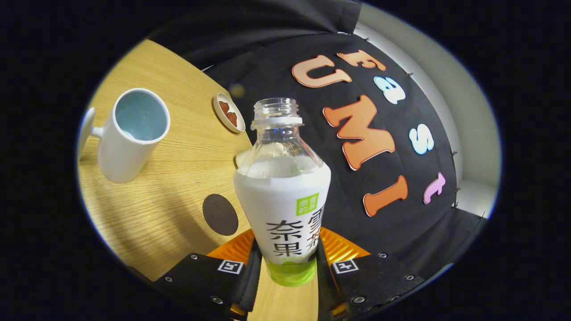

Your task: Take the bottle from table, then pour the juice into the cup, finally place the bottle on the coaster

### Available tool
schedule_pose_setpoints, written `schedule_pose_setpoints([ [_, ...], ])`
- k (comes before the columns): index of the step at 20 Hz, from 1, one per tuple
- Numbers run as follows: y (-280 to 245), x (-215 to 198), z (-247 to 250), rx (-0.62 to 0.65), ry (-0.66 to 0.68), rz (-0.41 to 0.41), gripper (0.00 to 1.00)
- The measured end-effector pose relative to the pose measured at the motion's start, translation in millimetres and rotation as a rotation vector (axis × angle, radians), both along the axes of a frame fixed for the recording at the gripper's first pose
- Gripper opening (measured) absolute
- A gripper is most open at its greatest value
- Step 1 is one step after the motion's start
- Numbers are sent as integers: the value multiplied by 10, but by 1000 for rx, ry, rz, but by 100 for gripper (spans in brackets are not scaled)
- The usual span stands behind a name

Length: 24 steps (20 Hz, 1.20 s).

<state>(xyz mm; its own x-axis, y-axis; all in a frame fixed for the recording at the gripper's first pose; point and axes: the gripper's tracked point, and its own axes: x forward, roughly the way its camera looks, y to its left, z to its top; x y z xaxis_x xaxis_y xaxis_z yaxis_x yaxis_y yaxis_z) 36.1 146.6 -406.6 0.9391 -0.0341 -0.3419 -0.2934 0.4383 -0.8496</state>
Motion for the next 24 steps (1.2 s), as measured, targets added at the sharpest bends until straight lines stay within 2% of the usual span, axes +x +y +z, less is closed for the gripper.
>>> schedule_pose_setpoints([
  [4,114,-20,95,-123,-51,65,58],
  [12,294,-29,132,-272,-95,159,58],
  [24,440,-58,192,-418,-133,261,57],
])
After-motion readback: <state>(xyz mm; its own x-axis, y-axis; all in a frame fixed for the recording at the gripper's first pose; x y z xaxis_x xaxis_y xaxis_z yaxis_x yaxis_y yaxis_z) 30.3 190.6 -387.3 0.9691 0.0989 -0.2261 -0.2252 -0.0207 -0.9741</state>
